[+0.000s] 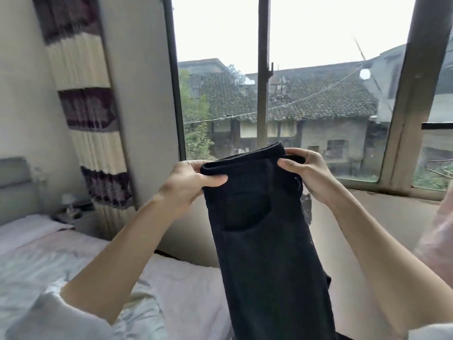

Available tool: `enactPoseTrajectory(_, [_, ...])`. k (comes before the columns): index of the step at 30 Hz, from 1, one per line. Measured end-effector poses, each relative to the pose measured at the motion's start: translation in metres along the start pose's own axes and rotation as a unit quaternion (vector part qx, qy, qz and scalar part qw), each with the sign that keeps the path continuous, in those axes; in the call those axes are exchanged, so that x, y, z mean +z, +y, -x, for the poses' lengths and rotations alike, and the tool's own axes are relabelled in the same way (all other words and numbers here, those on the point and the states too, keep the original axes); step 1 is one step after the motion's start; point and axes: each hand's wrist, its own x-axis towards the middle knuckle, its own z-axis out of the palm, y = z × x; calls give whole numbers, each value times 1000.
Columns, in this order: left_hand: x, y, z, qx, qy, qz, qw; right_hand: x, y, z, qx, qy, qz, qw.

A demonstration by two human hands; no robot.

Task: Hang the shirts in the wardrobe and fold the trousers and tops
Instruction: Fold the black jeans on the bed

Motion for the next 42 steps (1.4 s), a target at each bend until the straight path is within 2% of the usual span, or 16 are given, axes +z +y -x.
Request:
enactPoseTrajectory(2, [-18, -3, 13, -24, 1, -29, 999, 20, 10, 2, 11, -25, -28, 999])
enactPoseTrajectory(8, [-91, 1, 91, -41, 124, -129, 983, 117, 14, 26, 34, -179, -90, 979])
enactPoseTrajectory(12, [-130, 8, 152, -41, 159, -173, 971, 172, 3, 56, 26, -233, -115, 965])
enactPoseTrajectory(16, [-170, 28, 225, -32, 208, -164, 964, 239, -34, 90, -13, -273, -134, 953])
enactPoseTrajectory(21, [-200, 72, 305, 23, 264, -130, 955, 310, -96, 128, -69, -280, -187, 939])
enactPoseTrajectory(24, [-208, 100, 328, 69, 311, -147, 937, 336, -126, 140, -87, -258, -220, 937])
enactPoseTrajectory(27, [-214, 110, 337, 56, 367, -193, 908, 355, -134, 148, -86, -254, -187, 945])
enactPoseTrajectory(30, [-209, 98, 346, 47, 374, -272, 886, 360, -125, 164, -57, -261, -163, 950])
enactPoseTrajectory(33, [-202, 96, 349, 95, 377, -301, 871, 353, -119, 176, -22, -214, -244, 946])
enactPoseTrajectory(36, [-197, 98, 347, 108, 417, -325, 842, 345, -111, 187, -4, -210, -254, 944])
enactPoseTrajectory(40, [-188, 93, 344, 112, 469, -326, 813, 334, -59, 219, 61, -219, -163, 960])
enactPoseTrajectory(42, [-181, 97, 338, 109, 485, -319, 807, 328, -23, 244, 135, -261, -95, 951])
